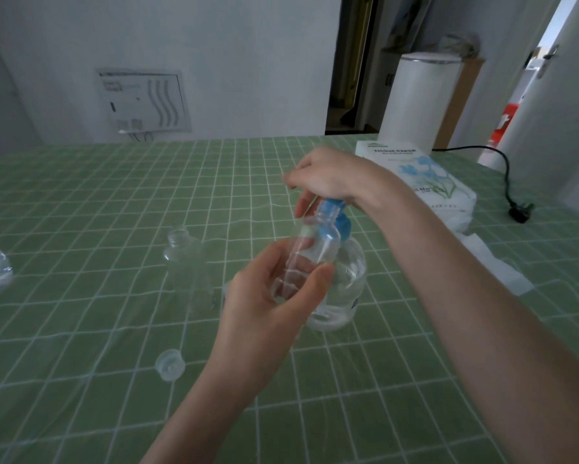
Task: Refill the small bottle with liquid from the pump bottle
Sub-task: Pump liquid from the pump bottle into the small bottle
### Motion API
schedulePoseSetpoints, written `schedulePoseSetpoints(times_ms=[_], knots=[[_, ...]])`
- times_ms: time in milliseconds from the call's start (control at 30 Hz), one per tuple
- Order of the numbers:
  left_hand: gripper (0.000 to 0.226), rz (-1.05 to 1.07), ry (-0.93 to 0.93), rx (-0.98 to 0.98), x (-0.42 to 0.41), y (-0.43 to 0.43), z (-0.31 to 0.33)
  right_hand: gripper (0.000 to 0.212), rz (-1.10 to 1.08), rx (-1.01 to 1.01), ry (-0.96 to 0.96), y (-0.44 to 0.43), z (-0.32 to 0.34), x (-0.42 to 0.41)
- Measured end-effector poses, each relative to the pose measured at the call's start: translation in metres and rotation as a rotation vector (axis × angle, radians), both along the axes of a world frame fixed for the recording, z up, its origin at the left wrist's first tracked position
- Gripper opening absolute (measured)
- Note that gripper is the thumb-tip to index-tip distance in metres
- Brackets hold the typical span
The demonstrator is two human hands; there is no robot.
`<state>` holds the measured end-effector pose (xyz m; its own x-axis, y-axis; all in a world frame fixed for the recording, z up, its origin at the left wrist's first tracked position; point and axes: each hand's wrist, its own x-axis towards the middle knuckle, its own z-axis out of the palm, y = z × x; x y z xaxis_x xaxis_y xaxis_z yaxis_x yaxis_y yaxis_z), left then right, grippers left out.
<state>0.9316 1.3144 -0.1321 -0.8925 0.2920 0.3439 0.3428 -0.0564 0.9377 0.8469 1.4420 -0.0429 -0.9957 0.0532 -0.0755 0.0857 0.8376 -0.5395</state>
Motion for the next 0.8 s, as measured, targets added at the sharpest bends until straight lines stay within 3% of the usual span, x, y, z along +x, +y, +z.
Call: schedulePoseSetpoints(times_ms=[233, 467, 800], knots=[[0.009, -0.018, 0.003, -0.001, 0.001, -0.002, -0.001, 0.036, -0.022, 0.008, -0.035, -0.001, -0.01, 0.0], [0.016, 0.0, 0.001, 0.027, -0.001, 0.001, 0.001, 0.037, 0.004, 0.016, 0.065, 0.0, 0.002, 0.001], [0.017, -0.02, 0.005, 0.012, 0.002, -0.002, -0.001, 0.04, -0.019, -0.005, -0.045, -0.001, -0.007, 0.002]])
